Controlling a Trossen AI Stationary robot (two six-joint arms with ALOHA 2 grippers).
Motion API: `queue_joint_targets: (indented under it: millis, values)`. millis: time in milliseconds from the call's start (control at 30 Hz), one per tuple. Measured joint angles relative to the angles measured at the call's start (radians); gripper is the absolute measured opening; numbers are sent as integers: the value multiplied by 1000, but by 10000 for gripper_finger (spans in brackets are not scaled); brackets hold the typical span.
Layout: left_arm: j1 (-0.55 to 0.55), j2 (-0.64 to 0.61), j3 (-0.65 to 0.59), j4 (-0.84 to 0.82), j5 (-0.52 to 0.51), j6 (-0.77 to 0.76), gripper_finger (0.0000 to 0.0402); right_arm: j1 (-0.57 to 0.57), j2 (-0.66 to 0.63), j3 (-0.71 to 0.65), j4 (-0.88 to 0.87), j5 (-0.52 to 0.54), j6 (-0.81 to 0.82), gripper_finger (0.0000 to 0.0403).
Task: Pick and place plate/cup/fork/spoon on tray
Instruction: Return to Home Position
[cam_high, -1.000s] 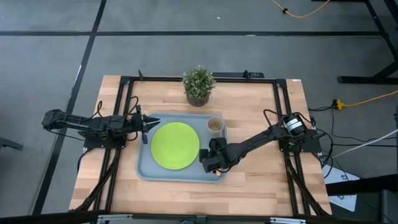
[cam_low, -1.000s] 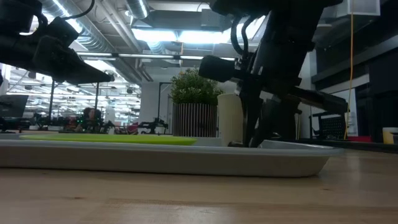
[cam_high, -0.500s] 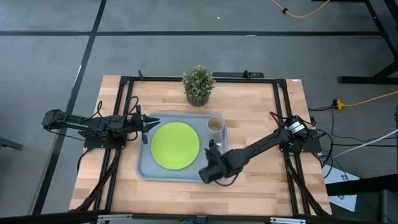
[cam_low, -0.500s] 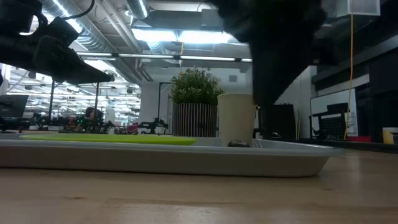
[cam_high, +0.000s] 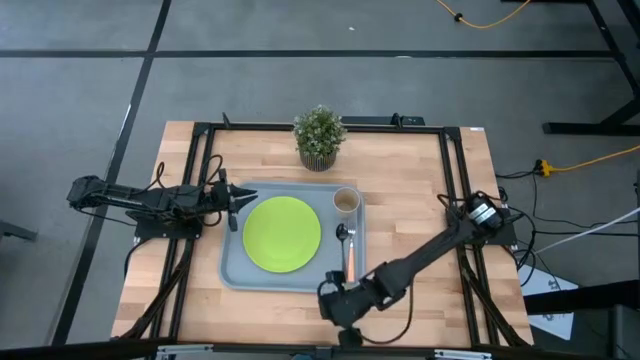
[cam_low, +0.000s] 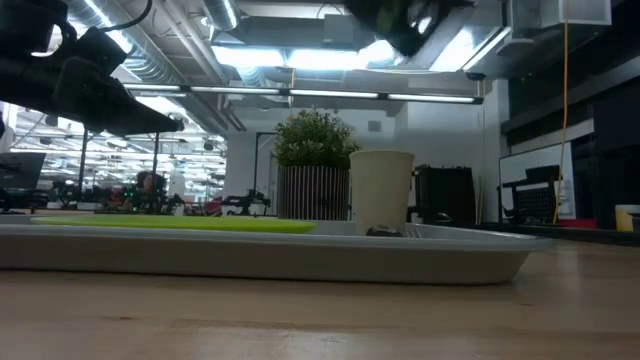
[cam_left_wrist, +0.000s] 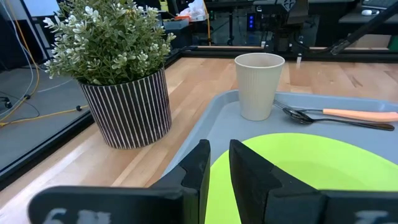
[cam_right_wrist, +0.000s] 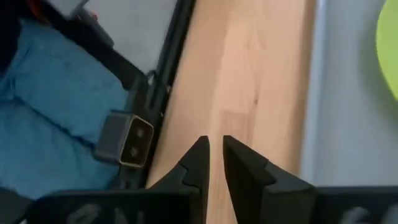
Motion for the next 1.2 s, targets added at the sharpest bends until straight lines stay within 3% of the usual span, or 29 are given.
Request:
queue_joint_targets:
  millis: [67, 267, 533, 833, 1067, 1200]
  values:
    - [0, 0, 0, 0, 0, 0, 53, -22, -24, -57, 15, -40, 0, 51]
    - [0, 0, 0, 0, 0, 0, 53, -79, -187, -386, 348, -107, -40, 51]
    - [0, 0, 0, 0, 0, 0, 53, -125, -502, -834, 534, -61, 34, 51]
    - [0, 0, 0, 0, 0, 0, 53, -121, -837, -1242, 746, -32, -48, 51]
    - [0, 0, 0, 0, 0, 0, 53, -118, -993, -1521, 977, -25, 31, 51]
    - [0, 0, 0, 0, 1, 0, 53, -44, -1002, -1534, 1006, 40, 2, 51]
